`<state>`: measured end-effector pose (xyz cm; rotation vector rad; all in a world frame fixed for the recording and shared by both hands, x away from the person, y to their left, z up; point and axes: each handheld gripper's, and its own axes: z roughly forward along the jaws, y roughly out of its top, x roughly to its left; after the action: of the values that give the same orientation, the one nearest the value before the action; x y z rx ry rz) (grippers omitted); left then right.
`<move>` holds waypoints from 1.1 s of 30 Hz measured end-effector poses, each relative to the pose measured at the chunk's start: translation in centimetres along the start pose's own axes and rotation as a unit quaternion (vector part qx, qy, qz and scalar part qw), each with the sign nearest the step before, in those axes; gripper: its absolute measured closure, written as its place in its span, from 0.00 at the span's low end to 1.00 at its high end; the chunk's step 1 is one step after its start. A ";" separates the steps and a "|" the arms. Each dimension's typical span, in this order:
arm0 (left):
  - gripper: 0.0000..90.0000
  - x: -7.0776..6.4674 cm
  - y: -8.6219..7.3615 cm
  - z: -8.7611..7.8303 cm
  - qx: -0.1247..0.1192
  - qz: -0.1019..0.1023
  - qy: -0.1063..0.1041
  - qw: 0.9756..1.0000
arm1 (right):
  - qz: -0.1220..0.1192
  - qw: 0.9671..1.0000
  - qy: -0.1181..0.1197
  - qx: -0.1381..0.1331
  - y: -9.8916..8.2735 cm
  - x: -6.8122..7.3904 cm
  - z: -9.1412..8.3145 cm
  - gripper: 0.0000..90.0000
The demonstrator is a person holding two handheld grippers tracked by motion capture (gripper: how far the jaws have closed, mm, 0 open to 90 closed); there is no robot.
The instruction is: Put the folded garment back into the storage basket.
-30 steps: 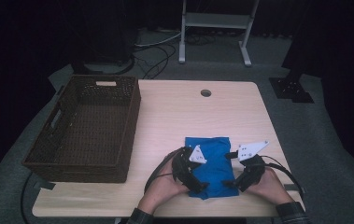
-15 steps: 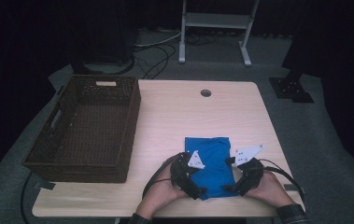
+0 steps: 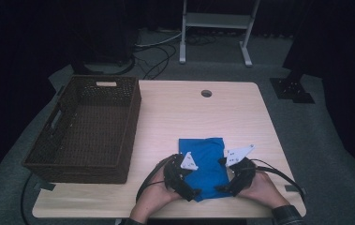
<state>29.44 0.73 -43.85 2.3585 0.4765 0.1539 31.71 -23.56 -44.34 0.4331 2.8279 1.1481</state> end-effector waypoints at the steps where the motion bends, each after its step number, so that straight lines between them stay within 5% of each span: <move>1: 0.00 0.1 -0.2 -0.1 -0.002 -0.002 0.001 1.000 | 0.001 1.000 0.001 -0.002 0.1 0.0 0.1 0.00; 14: 0.00 0.4 -0.5 -0.5 -0.017 -0.013 -0.002 1.000 | 0.004 1.000 -0.005 -0.011 0.0 0.2 0.3 0.00; 24: 0.00 -1.1 -0.9 -2.4 -0.055 -0.031 0.045 0.997 | 0.006 1.000 -0.009 -0.014 -0.1 0.2 0.3 0.00; 33: 0.00 -2.4 -2.3 -3.2 -0.058 -0.044 0.067 0.995 | 0.008 1.000 -0.012 -0.015 0.0 0.2 0.3 0.00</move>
<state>25.77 3.39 -42.95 2.2192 0.6184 0.2927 31.52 -23.30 -44.59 0.4655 2.7892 1.1775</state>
